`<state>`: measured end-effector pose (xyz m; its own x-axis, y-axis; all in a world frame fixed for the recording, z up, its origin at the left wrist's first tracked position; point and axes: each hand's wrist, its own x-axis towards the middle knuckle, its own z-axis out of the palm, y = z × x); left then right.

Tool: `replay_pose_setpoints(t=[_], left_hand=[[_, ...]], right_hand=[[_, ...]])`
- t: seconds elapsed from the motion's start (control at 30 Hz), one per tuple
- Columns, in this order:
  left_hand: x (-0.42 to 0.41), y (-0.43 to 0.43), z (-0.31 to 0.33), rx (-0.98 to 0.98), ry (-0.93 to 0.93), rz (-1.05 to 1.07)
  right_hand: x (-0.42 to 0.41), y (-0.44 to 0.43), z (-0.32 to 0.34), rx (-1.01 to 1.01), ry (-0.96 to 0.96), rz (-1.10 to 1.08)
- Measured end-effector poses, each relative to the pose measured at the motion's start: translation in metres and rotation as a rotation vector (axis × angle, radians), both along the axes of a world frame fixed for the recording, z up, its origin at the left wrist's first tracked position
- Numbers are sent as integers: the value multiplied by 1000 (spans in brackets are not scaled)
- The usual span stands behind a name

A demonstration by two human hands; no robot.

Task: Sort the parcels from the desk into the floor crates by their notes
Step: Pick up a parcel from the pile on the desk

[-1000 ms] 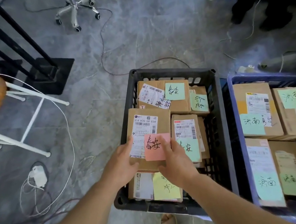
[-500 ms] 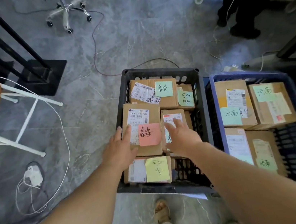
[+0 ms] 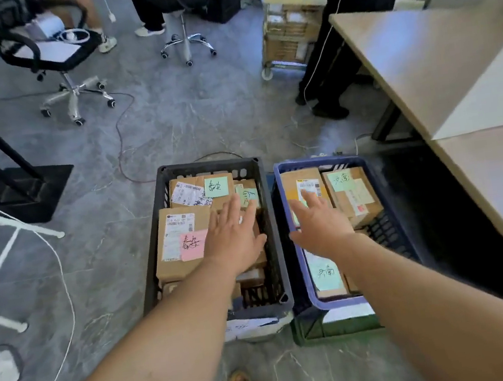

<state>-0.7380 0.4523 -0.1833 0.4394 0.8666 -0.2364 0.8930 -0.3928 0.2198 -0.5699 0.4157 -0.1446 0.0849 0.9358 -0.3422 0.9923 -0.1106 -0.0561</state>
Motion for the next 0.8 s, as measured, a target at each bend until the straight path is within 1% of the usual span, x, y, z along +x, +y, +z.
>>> replay_pose_setpoints(t=[0.17,0.33,0.6,0.8], left_hand=[[63,-42,31,101,56,-91],[134,-97,62,168,51,-225],[245,-204,93,254,19,-418],[314,-278,104,297,5,-548]], right_hand=[[58,-64,28,116,-21,-103],[117,-142,52,190,-60,-212],[213,-279,80,211,-108,-404],[262,-369,91,250,-158,-521]])
